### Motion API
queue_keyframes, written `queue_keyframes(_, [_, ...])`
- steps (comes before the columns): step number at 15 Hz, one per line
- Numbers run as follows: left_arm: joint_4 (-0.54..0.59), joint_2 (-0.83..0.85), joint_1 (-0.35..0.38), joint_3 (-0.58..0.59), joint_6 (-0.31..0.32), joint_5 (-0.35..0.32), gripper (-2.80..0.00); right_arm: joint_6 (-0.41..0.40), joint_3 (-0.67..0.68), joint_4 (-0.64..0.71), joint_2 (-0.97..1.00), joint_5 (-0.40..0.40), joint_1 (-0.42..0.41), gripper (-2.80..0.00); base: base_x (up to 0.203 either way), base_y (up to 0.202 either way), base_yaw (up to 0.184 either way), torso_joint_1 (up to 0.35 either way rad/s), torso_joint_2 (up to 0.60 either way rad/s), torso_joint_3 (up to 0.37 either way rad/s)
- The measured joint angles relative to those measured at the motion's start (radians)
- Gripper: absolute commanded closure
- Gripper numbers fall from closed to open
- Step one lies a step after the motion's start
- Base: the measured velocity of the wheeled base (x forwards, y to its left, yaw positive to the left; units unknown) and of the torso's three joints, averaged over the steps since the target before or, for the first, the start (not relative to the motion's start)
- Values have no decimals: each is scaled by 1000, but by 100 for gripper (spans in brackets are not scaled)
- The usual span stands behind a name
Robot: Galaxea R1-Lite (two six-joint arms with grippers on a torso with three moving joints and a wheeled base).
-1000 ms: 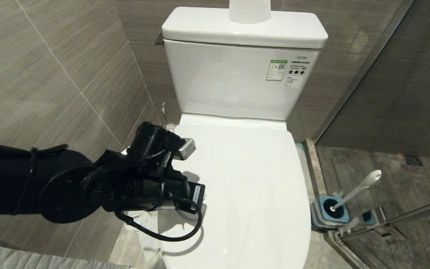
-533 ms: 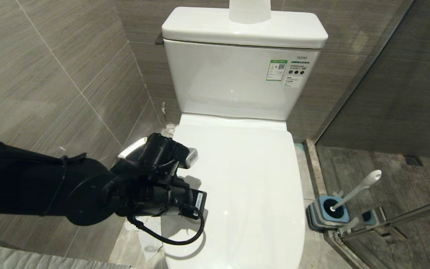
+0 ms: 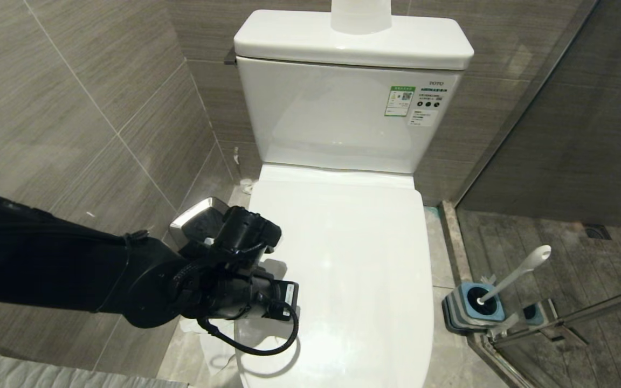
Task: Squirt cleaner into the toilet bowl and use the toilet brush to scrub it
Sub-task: Close the toilet lid
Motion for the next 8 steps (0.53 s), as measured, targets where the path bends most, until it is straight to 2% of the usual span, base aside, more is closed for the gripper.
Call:
queue_keyframes(4, [7,18,-8,-2,-57,3,0,0,0,1,0,0,0,0,0,0,0,0,0,0])
queue_keyframes(8, [8,25,-11,-6,-62,5,0,0,0,0,0,0,0,0,0,0,0,0,0,0])
